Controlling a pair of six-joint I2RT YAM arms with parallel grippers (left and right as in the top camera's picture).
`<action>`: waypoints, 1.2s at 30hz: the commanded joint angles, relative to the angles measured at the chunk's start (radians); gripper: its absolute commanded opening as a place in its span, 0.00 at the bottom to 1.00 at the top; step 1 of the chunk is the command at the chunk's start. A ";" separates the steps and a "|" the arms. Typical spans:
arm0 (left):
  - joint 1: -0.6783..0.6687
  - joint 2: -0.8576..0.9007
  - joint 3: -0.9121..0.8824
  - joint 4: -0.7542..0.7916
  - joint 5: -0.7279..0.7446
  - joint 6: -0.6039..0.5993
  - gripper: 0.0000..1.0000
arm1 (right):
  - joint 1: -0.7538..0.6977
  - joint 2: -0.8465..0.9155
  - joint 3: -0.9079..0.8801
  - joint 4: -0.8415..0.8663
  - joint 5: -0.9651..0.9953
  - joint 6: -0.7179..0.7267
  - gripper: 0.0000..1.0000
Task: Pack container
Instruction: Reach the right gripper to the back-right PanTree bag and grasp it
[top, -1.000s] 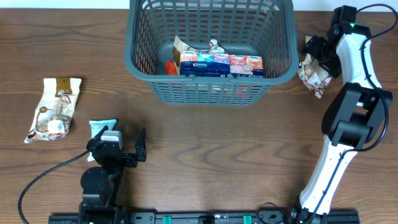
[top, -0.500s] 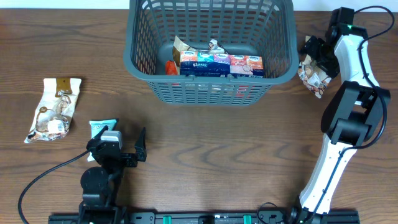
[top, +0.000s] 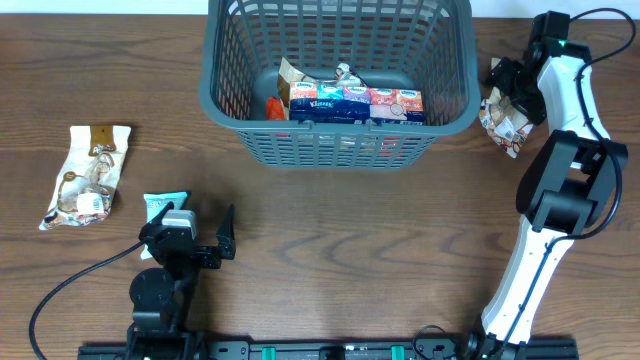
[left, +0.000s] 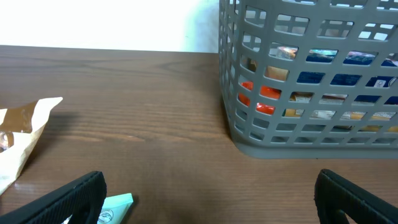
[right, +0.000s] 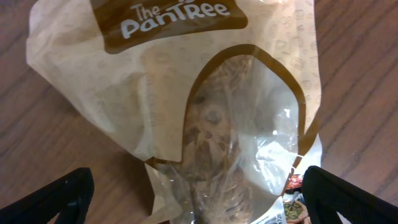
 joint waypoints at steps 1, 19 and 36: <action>-0.003 0.000 -0.020 -0.026 0.022 -0.005 0.99 | -0.004 0.022 -0.032 0.007 0.037 0.014 0.99; -0.003 0.000 -0.020 -0.026 0.022 -0.005 0.98 | -0.002 0.022 -0.091 0.011 0.036 0.010 0.44; -0.003 0.000 -0.020 -0.026 0.022 -0.005 0.99 | 0.000 -0.042 -0.090 -0.063 -0.060 -0.089 0.01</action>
